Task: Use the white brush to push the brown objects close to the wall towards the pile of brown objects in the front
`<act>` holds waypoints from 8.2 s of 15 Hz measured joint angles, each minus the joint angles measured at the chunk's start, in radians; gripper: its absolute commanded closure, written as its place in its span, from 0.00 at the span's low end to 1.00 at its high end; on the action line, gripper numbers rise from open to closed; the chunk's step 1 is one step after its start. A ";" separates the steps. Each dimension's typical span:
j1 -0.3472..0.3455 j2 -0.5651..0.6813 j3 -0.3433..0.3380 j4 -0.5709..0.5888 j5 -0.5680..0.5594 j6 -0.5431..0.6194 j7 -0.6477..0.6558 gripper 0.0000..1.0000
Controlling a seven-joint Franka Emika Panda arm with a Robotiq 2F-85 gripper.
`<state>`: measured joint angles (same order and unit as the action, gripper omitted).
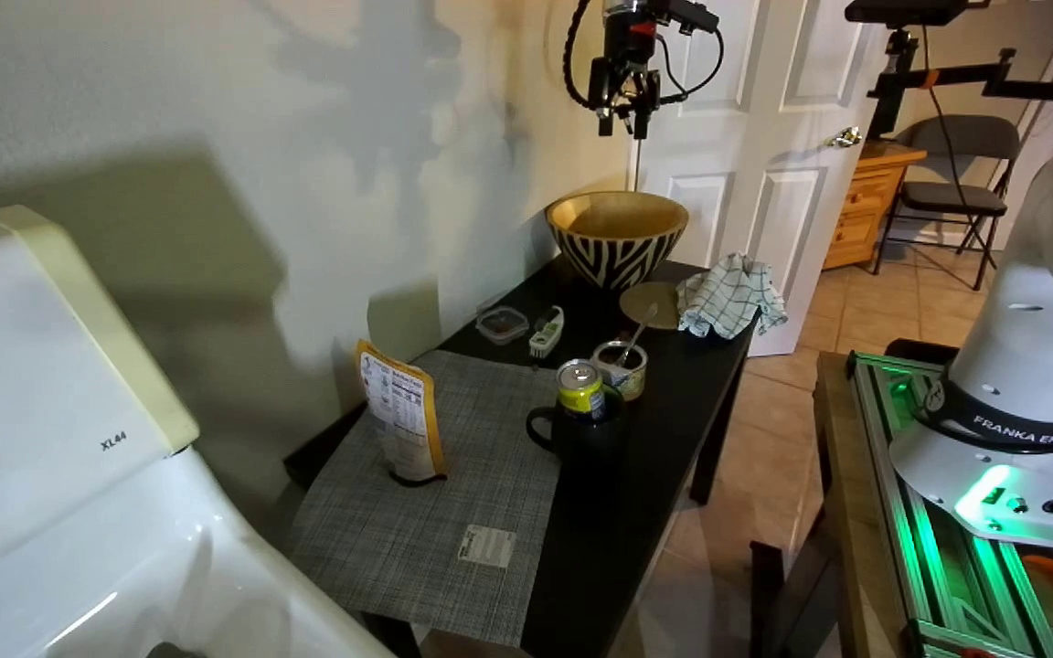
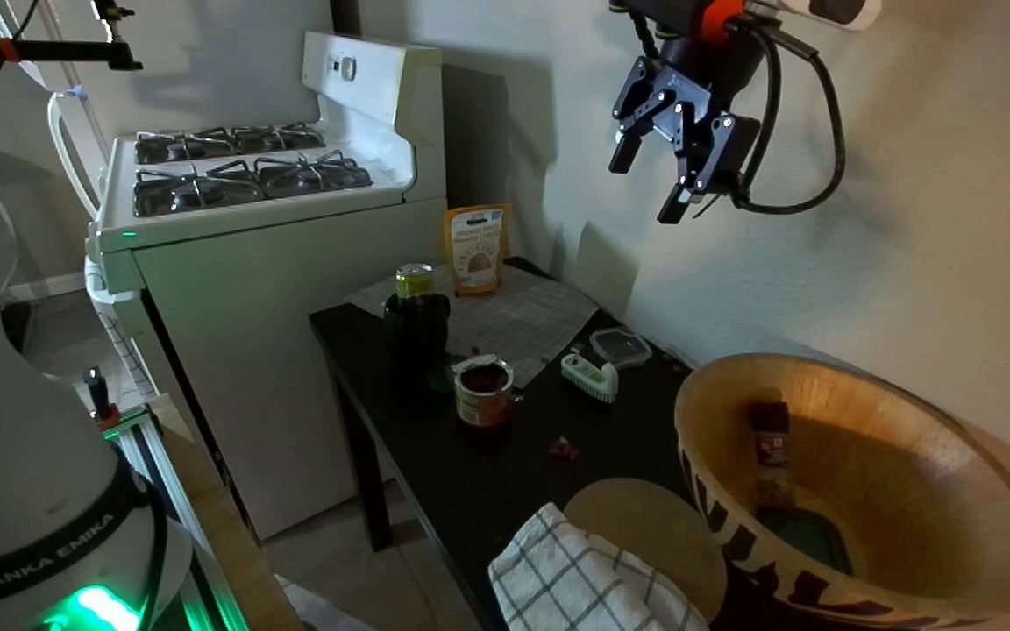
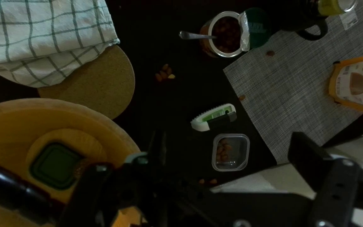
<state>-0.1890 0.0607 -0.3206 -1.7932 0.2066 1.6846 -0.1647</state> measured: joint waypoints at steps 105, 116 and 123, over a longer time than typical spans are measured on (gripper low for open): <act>0.579 0.663 -0.351 -0.168 0.156 1.381 1.304 0.94; 0.509 0.697 -0.242 -0.081 0.126 1.338 1.319 0.94; 0.395 0.671 -0.094 -0.055 0.109 1.338 1.291 0.94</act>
<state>0.2065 0.7314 -0.4142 -1.8482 0.3158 3.0222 1.1263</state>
